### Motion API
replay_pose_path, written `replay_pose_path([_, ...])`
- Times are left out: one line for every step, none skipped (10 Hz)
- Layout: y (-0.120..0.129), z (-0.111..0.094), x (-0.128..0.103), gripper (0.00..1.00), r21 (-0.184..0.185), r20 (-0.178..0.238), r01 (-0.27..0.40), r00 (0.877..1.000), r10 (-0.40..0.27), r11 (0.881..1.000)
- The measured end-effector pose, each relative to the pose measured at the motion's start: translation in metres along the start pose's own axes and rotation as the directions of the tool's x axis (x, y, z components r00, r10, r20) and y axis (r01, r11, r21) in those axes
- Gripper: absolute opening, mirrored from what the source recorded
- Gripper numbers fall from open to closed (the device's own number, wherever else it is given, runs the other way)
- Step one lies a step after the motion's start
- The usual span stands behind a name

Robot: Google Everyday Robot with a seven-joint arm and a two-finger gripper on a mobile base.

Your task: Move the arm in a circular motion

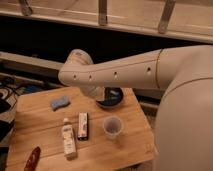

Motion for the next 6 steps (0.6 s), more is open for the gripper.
replay_pose_path([-0.006, 0.001, 0.000, 0.00, 0.007, -0.006, -0.009, 1.000, 0.009, 1.000])
replay_pose_path([-0.012, 0.005, 0.005, 0.00, 0.015, -0.008, -0.016, 1.000, 0.016, 1.000])
replay_pose_path([-0.020, 0.009, 0.008, 0.00, 0.023, -0.005, -0.026, 1.000, 0.026, 0.999])
replay_pose_path([-0.029, 0.014, 0.005, 0.00, 0.030, 0.000, -0.041, 0.999, 0.041, 0.999])
replay_pose_path([-0.035, 0.019, -0.001, 0.00, 0.035, -0.001, -0.051, 0.999, 0.051, 0.998])
replay_pose_path([-0.037, 0.022, -0.004, 0.00, 0.034, -0.002, -0.054, 0.999, 0.054, 0.998])
